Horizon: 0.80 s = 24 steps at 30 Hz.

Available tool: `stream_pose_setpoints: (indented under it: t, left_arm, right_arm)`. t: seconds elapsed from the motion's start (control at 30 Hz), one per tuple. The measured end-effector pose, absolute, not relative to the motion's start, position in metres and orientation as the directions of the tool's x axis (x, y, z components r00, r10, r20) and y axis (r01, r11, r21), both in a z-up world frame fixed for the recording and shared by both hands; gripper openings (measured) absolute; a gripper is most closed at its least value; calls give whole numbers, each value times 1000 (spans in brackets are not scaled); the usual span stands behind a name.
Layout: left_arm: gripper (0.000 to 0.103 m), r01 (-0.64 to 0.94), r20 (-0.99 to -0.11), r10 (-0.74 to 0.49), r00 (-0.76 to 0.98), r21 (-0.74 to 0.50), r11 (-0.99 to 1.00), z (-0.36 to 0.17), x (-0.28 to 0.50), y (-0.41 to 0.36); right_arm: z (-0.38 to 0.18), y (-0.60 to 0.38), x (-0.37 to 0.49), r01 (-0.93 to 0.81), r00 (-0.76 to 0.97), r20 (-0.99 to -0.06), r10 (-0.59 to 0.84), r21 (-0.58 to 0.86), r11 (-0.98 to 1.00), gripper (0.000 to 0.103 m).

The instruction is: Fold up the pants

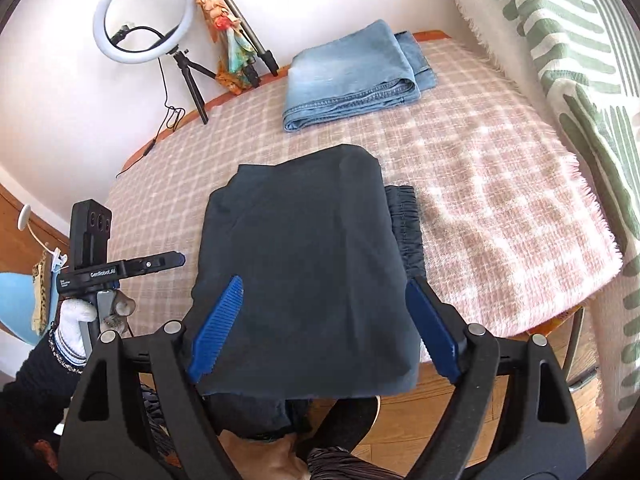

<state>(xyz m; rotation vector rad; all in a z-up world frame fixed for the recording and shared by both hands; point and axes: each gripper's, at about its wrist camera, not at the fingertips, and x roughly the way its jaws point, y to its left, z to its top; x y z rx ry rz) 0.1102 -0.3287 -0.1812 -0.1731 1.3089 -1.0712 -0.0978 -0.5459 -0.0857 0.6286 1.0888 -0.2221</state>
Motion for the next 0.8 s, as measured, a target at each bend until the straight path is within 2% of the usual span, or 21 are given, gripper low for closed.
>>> stream_pose_setpoints:
  t: [0.17, 0.37, 0.5, 0.73, 0.8]
  left_arm:
    - [51, 510, -697, -707, -125, -656, 556, -191, 110, -333]
    - [51, 498, -710, -692, -134, -652, 572, -200, 112, -343]
    - [51, 499, -706, -693, -145, -657, 565, -203, 113, -348]
    - [51, 492, -695, -700, -163, -672, 553, -206, 118, -354]
    - [51, 497, -699, -696, -164, -668, 554, -206, 119, -358]
  right_arm:
    - [-137, -570, -70, 440, 365, -912, 185, 345, 829, 86]
    - [-176, -594, -63, 438, 362, -897, 252, 403, 803, 86]
    - [-194, -610, -66, 421, 394, -856, 336, 493, 762, 86]
    - [-208, -627, -75, 344, 492, -725, 482, 670, 657, 87]
    - [-211, -625, -75, 314, 503, -674, 541, 726, 612, 83]
